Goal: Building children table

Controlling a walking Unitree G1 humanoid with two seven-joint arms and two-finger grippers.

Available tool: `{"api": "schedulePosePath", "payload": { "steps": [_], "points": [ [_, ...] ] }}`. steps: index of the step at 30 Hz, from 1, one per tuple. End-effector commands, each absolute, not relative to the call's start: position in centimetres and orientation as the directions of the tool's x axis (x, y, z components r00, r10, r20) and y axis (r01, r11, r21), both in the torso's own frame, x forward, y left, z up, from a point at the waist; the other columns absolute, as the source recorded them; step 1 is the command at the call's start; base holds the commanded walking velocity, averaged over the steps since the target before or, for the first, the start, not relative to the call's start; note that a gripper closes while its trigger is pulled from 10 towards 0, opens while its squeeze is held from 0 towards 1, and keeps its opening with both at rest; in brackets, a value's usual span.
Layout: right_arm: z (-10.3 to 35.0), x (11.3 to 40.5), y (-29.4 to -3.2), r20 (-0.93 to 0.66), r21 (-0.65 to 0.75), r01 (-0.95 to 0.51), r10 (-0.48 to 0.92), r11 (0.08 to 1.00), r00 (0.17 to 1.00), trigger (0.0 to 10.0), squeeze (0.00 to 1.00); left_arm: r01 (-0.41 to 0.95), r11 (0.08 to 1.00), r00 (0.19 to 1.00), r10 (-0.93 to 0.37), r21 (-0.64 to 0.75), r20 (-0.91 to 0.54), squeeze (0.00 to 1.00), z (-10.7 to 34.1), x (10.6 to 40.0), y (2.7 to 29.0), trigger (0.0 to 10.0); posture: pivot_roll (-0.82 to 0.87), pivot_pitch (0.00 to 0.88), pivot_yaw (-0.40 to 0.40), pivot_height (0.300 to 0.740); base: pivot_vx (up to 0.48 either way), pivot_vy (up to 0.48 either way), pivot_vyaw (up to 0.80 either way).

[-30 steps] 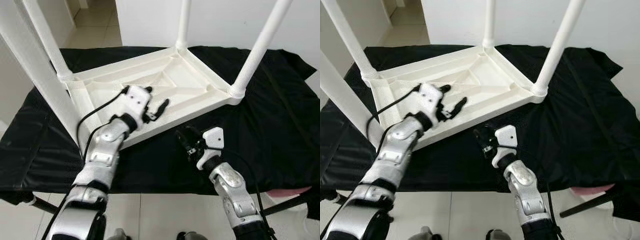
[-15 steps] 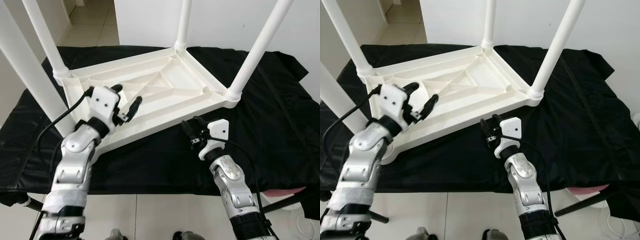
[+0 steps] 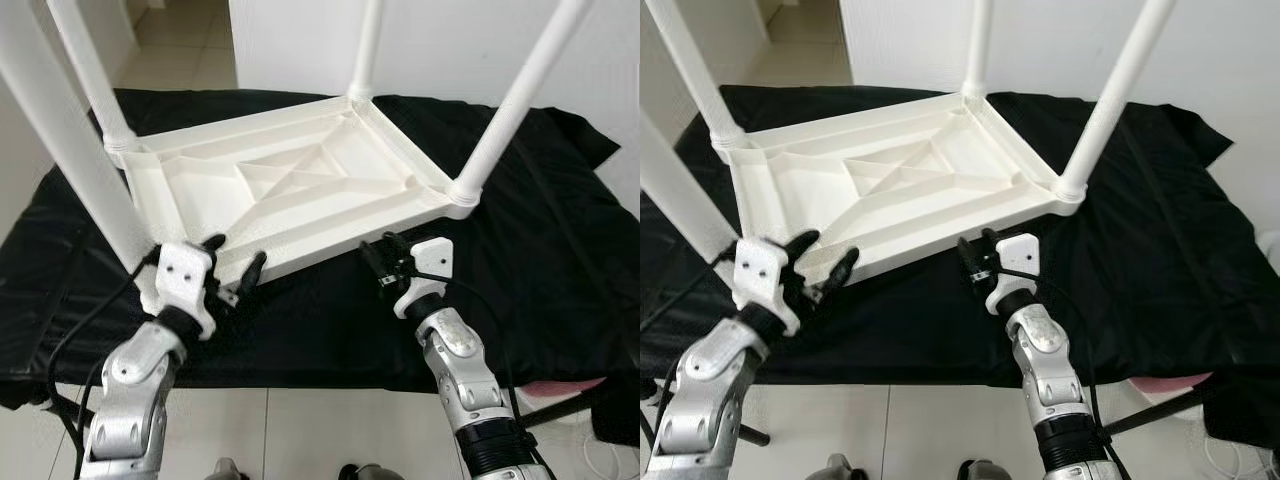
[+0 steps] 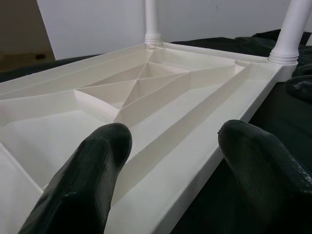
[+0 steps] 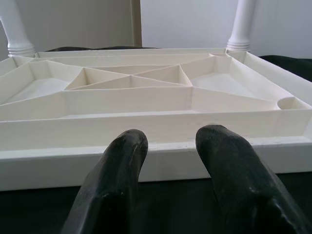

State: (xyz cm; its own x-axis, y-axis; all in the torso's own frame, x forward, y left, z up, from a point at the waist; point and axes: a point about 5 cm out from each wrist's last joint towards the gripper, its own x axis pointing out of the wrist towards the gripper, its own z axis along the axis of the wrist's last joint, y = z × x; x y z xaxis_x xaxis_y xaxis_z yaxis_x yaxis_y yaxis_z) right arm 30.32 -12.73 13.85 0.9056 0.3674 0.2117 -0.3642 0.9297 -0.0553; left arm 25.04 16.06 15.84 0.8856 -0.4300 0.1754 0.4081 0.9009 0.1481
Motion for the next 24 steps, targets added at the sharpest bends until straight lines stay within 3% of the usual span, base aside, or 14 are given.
{"api": "schedulePosePath", "payload": {
  "steps": [1,5,9,11,16,24],
  "points": [
    [13.8,30.5,-12.8,0.214,-0.067,-0.370,0.375,0.927,0.902,10.0,0.00,0.376,0.916,0.899,-0.398,0.140,0.186,0.00,15.9,23.9,16.9,10.0,0.06,0.039,-0.043,0.740,0.000,0.000,0.00],
    [13.8,30.6,-12.8,0.213,-0.070,-0.375,0.382,0.924,0.899,10.0,0.00,0.356,0.926,0.912,-0.374,0.127,0.171,0.00,15.5,22.6,18.1,10.0,0.08,0.037,-0.052,0.740,0.000,0.000,0.00],
    [13.8,31.0,-12.5,0.215,-0.074,-0.394,0.401,0.916,0.891,10.0,0.00,0.304,0.943,0.941,-0.320,0.137,0.113,0.00,14.5,19.1,21.5,10.0,0.09,0.035,-0.057,0.740,0.000,0.000,0.00],
    [13.8,31.0,-12.5,0.215,-0.074,-0.394,0.401,0.916,0.891,10.0,0.00,0.304,0.943,0.941,-0.320,0.137,0.113,0.00,14.5,19.1,21.5,10.0,0.09,0.035,-0.057,0.740,0.000,0.000,0.00],
    [13.7,31.3,-12.1,0.215,-0.078,-0.415,0.422,0.906,0.881,10.0,0.00,0.271,0.949,0.961,-0.277,0.163,0.013,0.00,13.4,16.6,25.5,10.0,0.12,0.030,-0.064,0.740,0.000,0.000,0.00],
    [13.6,31.5,-11.9,0.217,-0.075,-0.422,0.428,0.903,0.877,10.0,0.00,0.160,0.965,0.987,-0.153,0.208,-0.046,0.00,13.4,15.6,30.1,10.0,0.12,0.026,-0.065,0.740,0.000,0.000,0.00]
  ]
}}
